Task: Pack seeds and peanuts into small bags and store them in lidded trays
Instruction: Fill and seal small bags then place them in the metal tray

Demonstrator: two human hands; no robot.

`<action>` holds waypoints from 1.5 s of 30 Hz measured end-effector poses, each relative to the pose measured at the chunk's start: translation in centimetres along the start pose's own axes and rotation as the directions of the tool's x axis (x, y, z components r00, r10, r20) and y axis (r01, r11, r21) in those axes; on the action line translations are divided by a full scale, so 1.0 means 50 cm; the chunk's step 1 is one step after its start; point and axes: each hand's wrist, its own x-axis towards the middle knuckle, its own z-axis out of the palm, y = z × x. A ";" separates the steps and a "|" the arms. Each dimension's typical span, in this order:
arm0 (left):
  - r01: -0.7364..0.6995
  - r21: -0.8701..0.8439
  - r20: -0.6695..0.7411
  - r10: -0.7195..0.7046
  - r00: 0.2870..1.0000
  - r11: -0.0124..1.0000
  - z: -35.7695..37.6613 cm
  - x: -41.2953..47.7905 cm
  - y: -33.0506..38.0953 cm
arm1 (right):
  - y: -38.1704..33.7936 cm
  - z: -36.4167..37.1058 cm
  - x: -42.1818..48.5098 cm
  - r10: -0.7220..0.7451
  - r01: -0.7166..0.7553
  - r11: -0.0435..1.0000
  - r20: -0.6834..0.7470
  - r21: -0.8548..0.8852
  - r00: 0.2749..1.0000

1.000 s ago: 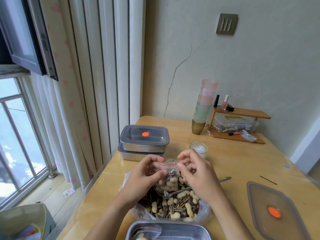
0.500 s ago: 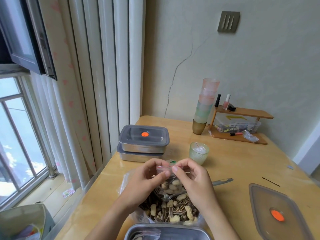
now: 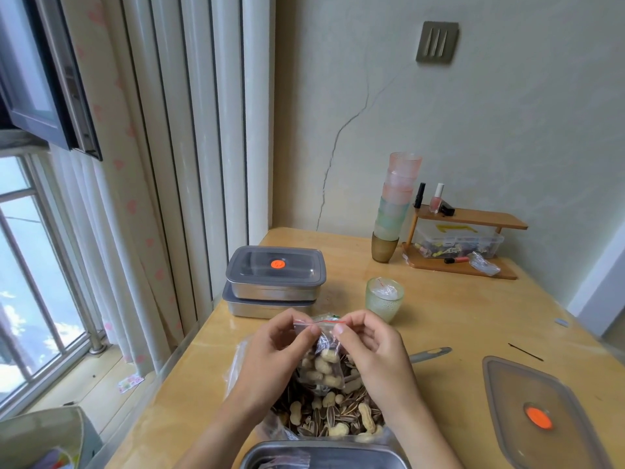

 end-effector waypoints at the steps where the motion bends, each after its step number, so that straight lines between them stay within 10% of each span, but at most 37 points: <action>1: 0.000 0.009 0.000 0.000 1.000 1.000 0.000 0.000 0.001 | 0.001 0.000 0.001 0.024 -0.024 0.999 -0.012 0.021 1.000; 45: 0.071 -0.013 -0.048 -0.072 0.996 0.997 -0.006 0.002 0.003 | 0.023 -0.015 0.008 0.023 -0.023 1.000 0.046 -0.009 0.999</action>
